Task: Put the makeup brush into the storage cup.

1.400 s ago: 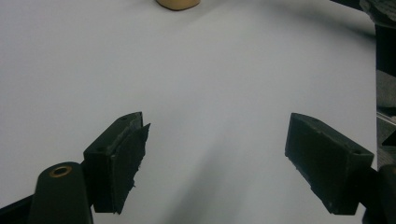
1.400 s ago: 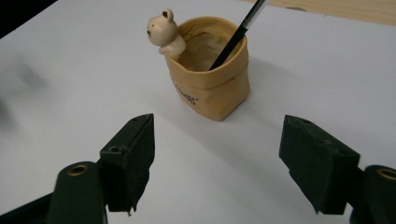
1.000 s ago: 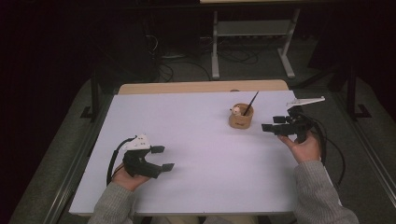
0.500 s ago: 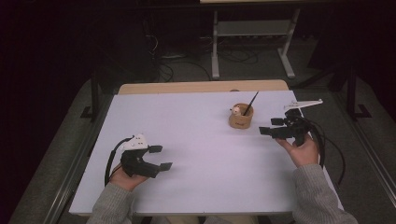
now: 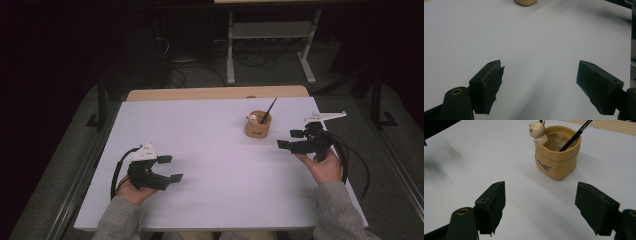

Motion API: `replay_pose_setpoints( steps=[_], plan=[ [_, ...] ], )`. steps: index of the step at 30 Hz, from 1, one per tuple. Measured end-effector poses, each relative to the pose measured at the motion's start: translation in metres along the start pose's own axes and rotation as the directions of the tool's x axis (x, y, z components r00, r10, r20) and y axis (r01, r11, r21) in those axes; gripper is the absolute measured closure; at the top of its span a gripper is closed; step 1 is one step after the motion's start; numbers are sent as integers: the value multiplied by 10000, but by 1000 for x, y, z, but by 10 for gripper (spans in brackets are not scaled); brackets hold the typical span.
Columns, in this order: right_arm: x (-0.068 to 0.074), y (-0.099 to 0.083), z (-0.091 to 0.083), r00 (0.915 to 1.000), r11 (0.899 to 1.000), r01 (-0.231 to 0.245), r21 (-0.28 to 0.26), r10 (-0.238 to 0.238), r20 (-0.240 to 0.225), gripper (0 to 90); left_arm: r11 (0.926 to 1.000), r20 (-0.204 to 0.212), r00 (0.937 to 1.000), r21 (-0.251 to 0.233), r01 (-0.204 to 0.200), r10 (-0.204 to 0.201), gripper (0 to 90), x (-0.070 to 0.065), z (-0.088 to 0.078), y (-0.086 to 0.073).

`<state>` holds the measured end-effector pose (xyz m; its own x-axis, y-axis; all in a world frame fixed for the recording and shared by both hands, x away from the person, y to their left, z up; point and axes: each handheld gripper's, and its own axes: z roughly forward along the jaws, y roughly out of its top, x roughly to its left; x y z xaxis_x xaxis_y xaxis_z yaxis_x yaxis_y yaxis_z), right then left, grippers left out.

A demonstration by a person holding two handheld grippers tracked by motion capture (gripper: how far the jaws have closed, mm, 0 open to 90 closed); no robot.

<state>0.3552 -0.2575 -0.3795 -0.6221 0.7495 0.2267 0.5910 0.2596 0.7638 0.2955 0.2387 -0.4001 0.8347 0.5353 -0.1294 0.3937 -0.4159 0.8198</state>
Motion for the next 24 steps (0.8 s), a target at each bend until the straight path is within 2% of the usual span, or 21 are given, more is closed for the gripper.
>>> replay_pose_setpoints(
  steps=[14,17,24],
  plan=[
    [10,-3,-4,9997,9996,178,-240,-182,-161,217,9999,-131,9998,-25,119,-119,196,0,-3,-2],
    [12,-5,-4,9997,9995,214,-237,-217,-123,217,10000,-234,9997,66,37,-35,196,0,-5,-3],
    [19,-9,-6,9995,9991,309,-292,-311,-77,217,9999,-340,9993,-33,140,-141,191,1,-8,-3]
  ],
)
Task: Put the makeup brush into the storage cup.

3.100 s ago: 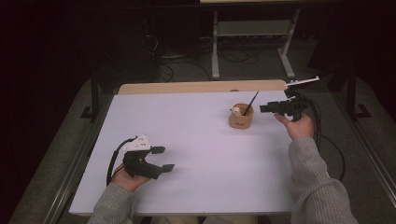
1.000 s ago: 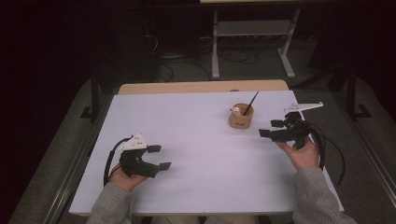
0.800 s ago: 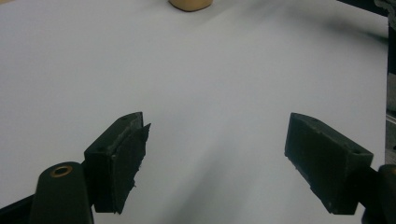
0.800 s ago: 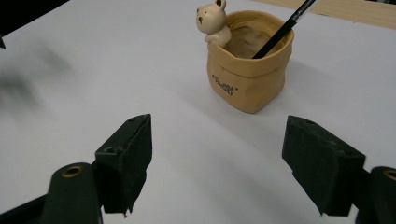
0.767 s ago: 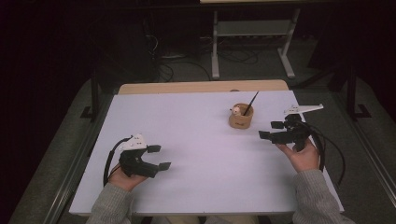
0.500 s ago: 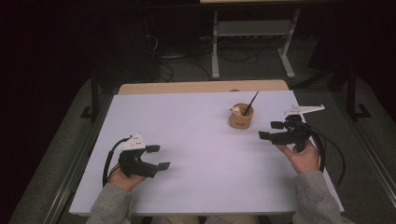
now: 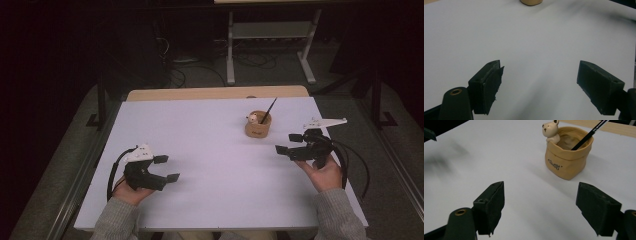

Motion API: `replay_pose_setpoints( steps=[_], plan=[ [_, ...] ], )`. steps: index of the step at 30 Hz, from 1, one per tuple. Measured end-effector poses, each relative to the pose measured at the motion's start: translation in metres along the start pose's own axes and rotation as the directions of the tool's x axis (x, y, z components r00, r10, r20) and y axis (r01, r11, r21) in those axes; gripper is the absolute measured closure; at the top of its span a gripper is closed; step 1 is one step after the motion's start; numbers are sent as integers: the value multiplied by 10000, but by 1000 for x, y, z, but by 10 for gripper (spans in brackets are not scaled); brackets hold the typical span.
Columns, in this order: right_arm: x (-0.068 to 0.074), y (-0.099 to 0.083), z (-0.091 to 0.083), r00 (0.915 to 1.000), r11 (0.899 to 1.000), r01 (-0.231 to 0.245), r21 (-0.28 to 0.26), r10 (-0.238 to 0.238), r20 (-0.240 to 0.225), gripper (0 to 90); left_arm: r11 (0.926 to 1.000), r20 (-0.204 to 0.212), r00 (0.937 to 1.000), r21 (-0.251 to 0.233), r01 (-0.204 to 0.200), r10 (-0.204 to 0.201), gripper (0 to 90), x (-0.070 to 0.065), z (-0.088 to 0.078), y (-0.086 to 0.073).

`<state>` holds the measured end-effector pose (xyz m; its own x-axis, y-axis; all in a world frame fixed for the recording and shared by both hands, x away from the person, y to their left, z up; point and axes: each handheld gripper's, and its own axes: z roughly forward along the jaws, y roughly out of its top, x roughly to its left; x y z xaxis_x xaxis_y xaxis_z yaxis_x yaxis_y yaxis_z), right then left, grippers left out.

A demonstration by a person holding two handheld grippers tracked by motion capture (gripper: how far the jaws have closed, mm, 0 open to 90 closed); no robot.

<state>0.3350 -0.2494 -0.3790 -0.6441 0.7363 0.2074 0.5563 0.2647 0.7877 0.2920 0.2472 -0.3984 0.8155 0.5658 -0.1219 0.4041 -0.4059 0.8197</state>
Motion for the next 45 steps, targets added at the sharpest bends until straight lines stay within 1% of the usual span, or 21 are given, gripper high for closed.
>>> replay_pose_setpoints(
  steps=[4,6,7,8,9,13,14,17,21,24,28,29,30,31,34,35,37,38,39,41,45],
  plan=[
    [4,-4,2,10000,10000,77,16,-77,-40,215,10000,-92,9999,-51,77,-78,188,-1,-1,-1],
    [6,-6,4,9999,9999,104,49,-104,-66,210,10000,-168,9999,-57,40,-41,188,0,-4,-1],
    [7,-7,4,10000,9999,44,101,-44,-41,210,9999,-186,9998,-101,101,-103,188,0,-5,-2],
    [8,-8,5,9999,9999,112,75,-112,-19,211,9999,-233,9997,-109,59,-61,188,0,-7,-2],
    [9,-9,5,9999,9999,111,61,-110,-23,210,9998,-241,9996,-118,135,-138,188,0,-8,-3],
    [13,-14,6,9999,10000,70,58,-70,-79,210,9999,-328,9994,-142,73,-78,188,-1,-10,-4],
    [14,-15,7,9999,9999,100,57,-100,-92,209,9998,-364,9993,-170,122,-128,187,-2,-10,-4],
    [18,-19,8,9998,9999,139,68,-138,-134,209,9999,-397,9992,-122,65,-70,187,-5,-10,-4],
    [23,-23,8,9998,9999,121,27,-121,-146,206,10000,-433,9991,-83,42,-45,187,-7,-10,-4],
    [26,-27,9,9996,9997,239,-30,-239,-151,209,9999,-442,9990,-53,85,-87,187,-7,-10,-5],
    [30,-30,10,9997,9998,208,42,-207,-143,208,10000,-459,9989,-72,52,-55,185,-8,-10,-5],
    [30,-31,10,9995,9996,289,6,-289,-140,208,10000,-463,9989,-50,23,-25,185,-8,-11,-5],
    [32,-31,10,9997,9998,211,14,-211,-137,208,10000,-468,9989,-70,25,-28,185,-9,-11,-6],
    [32,-32,10,9995,9996,287,-22,-288,-150,208,9999,-458,9989,-76,71,-74,184,-9,-11,-6],
    [35,-35,11,9996,9997,248,-21,-248,-130,208,10000,-477,9989,-38,-10,8,184,-9,-12,-7],
    [36,-36,11,9997,9998,222,-11,-222,-115,208,9999,-482,9988,-104,63,-68,184,-10,-12,-8],
    [36,-39,11,9998,9998,183,3,-183,-84,208,10000,-483,9988,-70,21,-24,184,-10,-13,-8],
    [36,-40,10,9996,9997,246,-5,-246,-110,208,10000,-487,9988,-40,-9,7,184,-10,-13,-9],
    [36,-42,10,9998,9999,149,-23,-149,-92,208,10000,-506,9987,-50,-9,6,185,-10,-13,-9],
    [37,-44,9,9999,9999,130,-7,-130,-52,208,9999,-494,9987,-71,82,-85,185,-11,-13,-10],
    [37,-48,6,9998,9997,180,-147,-180,-28,208,10000,-469,9989,21,87,-86,185,-11,-12,-12]
  ],
)
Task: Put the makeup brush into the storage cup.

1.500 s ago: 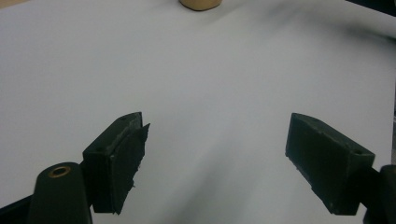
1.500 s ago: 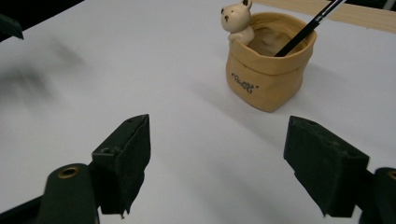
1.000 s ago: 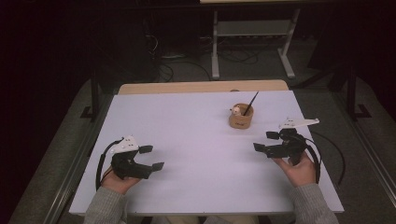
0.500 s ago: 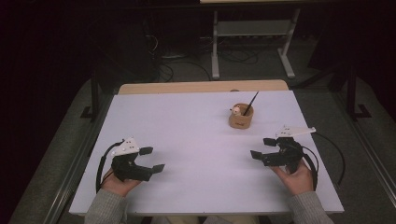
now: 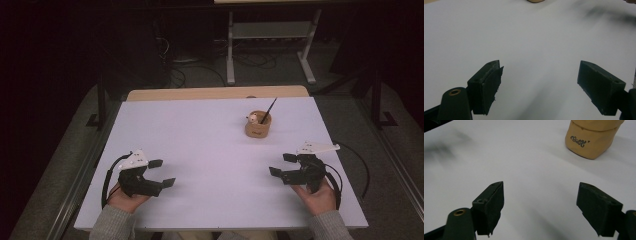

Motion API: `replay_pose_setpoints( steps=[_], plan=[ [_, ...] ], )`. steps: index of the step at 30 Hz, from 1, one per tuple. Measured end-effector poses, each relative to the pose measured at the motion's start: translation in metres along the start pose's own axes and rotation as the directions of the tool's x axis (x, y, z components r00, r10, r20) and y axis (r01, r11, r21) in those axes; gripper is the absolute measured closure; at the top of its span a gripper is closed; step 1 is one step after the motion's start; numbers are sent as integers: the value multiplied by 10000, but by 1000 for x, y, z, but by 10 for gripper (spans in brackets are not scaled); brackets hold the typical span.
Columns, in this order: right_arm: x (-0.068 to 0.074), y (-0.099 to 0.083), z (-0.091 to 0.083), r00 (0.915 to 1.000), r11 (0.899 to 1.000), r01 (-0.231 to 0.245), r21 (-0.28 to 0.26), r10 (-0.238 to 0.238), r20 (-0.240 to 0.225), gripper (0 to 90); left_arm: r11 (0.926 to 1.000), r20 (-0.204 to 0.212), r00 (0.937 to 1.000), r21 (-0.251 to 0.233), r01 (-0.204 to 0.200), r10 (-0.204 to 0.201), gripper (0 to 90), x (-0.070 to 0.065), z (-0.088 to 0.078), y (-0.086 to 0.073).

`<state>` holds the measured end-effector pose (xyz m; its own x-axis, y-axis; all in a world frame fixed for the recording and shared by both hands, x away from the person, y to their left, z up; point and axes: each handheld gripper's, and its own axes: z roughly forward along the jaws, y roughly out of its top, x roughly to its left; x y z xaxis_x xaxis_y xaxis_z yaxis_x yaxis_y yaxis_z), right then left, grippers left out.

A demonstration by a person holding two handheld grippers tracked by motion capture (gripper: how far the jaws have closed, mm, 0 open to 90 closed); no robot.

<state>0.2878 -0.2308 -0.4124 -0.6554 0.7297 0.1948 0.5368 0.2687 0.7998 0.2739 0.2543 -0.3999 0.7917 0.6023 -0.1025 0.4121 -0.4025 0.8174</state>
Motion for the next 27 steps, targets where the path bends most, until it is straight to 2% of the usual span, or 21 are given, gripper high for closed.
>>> replay_pose_setpoints(
  steps=[1,6,15,18,21,27],
  plan=[
    [1,-1,-1,9999,9999,-119,0,119,6,207,10000,46,10000,32,-46,46,185,0,1,0],
    [1,-4,-2,10000,9999,-80,-84,80,-25,206,9998,118,9999,213,-38,36,184,-3,5,-3],
    [3,-8,1,9999,10000,-14,-25,14,-140,206,9998,165,9999,216,-13,9,186,0,5,-5],
    [2,-12,2,9994,9996,-213,-166,208,-284,207,9996,173,9998,298,-29,24,185,1,7,-7],
    [4,-14,4,9998,10000,-53,5,54,-194,207,9995,198,9998,322,-32,26,185,1,7,-7],
    [4,-14,4,9995,9998,18,-195,-24,-313,210,9995,268,9996,304,-81,72,184,-1,9,-6]
  ],
)
